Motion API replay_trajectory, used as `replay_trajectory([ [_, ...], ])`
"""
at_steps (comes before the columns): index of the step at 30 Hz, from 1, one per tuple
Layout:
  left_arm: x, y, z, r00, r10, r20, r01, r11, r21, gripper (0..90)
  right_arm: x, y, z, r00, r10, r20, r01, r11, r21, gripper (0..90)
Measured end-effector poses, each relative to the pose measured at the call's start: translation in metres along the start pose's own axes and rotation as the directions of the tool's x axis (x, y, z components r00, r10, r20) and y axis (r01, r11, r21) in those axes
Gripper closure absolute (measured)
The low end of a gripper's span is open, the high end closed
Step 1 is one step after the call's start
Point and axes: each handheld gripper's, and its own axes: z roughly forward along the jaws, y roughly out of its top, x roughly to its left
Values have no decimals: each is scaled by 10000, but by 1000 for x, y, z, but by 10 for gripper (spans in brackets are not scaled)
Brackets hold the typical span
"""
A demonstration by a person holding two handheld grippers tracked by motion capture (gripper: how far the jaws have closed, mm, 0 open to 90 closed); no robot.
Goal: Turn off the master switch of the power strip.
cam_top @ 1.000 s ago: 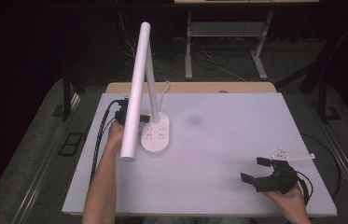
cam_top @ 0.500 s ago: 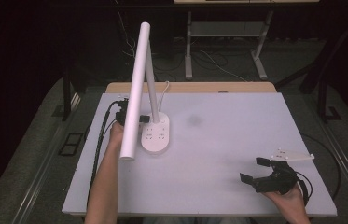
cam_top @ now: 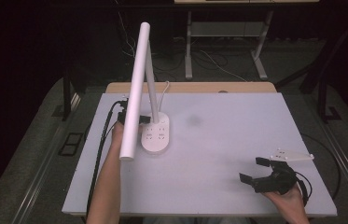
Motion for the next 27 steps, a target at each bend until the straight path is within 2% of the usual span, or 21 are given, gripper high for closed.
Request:
replay_trajectory([
  [3,0,0,0,10000,-12,85,12,10000,19,900,0,0,0,10000,34,5,-34,10000,6,0],
  [9,-2,0,2,10000,-7,-78,8,10000,77,900,0,0,0,10000,17,-4,-17,10000,-19,0],
  [14,-2,0,1,10000,-22,-57,22,10000,40,900,1,0,-1,10000,15,-9,-15,10000,-46,0],
  [17,0,-1,1,9999,-132,43,132,9999,-19,900,0,0,0,10000,13,0,-13,10000,-66,0],
  [21,0,-2,1,10000,-49,76,50,9999,-124,900,0,0,0,10000,32,-10,-32,10000,-39,0],
  [26,2,-6,1,9995,-227,214,235,9990,-387,900,0,0,0,10000,16,-2,-16,10000,-18,0],
  [27,1,-5,1,9998,-130,162,135,9994,-329,900,-1,0,0,10000,48,1,-48,10000,-31,0],
])
